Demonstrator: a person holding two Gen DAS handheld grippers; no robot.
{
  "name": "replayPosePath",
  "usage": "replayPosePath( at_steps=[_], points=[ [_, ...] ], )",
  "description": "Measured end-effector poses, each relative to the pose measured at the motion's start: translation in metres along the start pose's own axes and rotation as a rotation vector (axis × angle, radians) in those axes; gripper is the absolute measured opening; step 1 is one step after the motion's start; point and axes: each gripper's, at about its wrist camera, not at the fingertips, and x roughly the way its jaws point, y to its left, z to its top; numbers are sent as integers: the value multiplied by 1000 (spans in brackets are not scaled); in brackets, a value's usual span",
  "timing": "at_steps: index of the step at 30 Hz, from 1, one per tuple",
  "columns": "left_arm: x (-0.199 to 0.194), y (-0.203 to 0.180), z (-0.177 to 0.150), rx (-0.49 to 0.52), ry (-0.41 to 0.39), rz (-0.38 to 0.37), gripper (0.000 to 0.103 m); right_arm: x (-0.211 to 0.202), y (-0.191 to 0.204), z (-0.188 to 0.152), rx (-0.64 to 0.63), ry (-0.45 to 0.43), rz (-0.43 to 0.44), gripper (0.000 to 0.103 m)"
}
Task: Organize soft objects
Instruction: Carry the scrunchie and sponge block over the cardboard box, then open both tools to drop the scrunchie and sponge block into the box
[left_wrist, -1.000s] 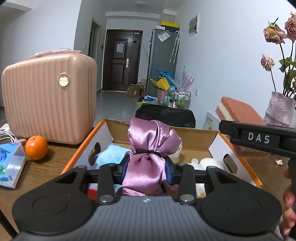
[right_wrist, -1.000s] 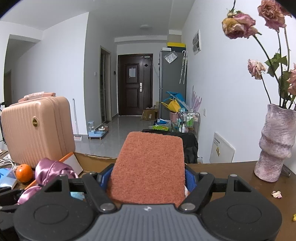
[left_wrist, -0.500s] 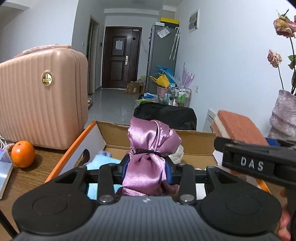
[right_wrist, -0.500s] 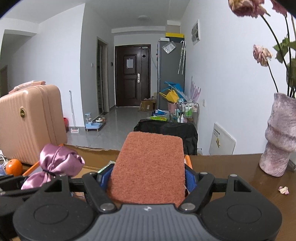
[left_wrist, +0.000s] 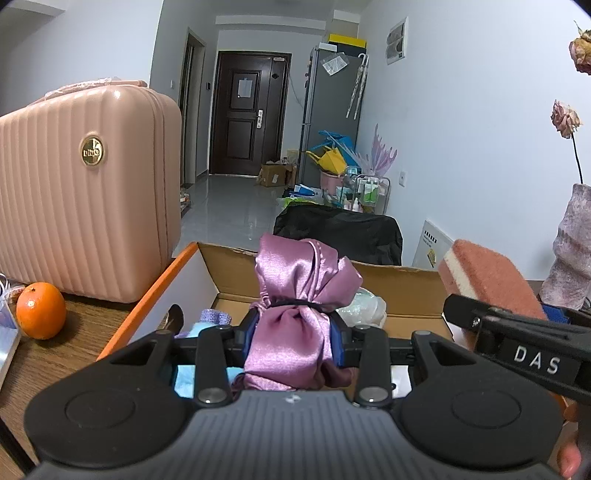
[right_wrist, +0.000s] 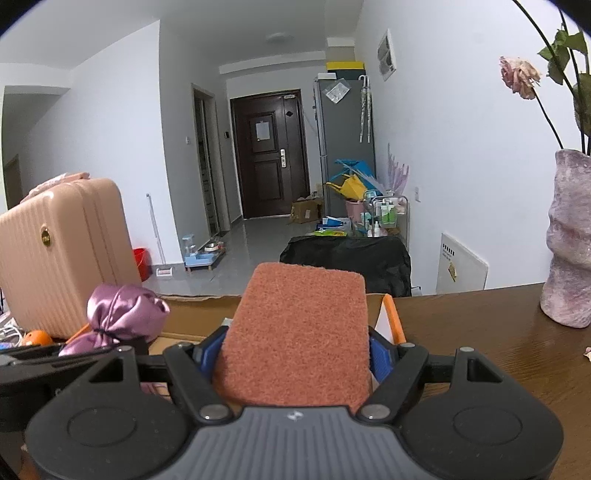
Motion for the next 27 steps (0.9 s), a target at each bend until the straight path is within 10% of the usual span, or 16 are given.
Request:
replayPosePath(
  at_steps=[5,17,27],
  points=[
    [-2,-3,0,7,-7,1,45,2,0,-2,-5,8,-9,79],
    [-19,8,5,-37,-76,84,102,4,-7,-1,49,23,-42,103],
    [-22,12,7,-49,-84,124,103,4,-5,-2,40,21,-53,103]
  ],
)
